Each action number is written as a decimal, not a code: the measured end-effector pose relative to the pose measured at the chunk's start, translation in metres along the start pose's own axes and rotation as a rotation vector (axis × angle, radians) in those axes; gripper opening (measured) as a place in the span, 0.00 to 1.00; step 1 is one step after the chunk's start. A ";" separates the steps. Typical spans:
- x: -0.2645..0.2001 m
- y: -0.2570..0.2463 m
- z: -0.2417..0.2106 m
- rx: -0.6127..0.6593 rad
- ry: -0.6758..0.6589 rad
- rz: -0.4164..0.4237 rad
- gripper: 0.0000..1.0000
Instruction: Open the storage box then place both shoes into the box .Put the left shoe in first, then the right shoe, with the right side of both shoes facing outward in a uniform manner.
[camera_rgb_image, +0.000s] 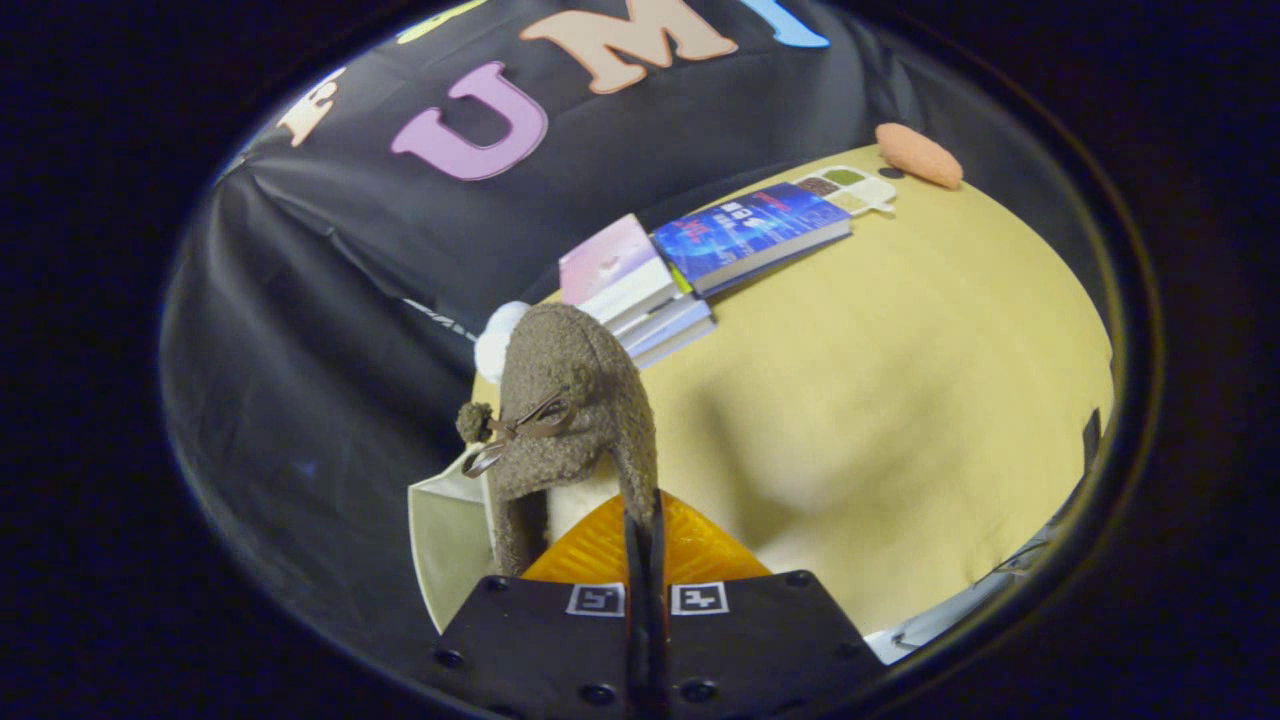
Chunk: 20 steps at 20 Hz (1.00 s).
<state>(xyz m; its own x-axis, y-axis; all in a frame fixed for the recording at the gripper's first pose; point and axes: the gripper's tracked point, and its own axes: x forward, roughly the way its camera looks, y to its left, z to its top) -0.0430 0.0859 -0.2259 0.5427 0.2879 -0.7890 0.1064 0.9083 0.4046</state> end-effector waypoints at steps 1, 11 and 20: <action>-0.001 0.019 -0.004 -0.008 0.002 0.023 0.03; 0.019 0.121 -0.076 -0.085 0.111 0.121 0.04; 0.038 0.107 -0.111 -0.095 0.150 0.031 0.04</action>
<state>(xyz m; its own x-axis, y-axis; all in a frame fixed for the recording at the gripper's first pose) -0.1032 0.2272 -0.2638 0.4133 0.3521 -0.8398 0.0081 0.9208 0.3900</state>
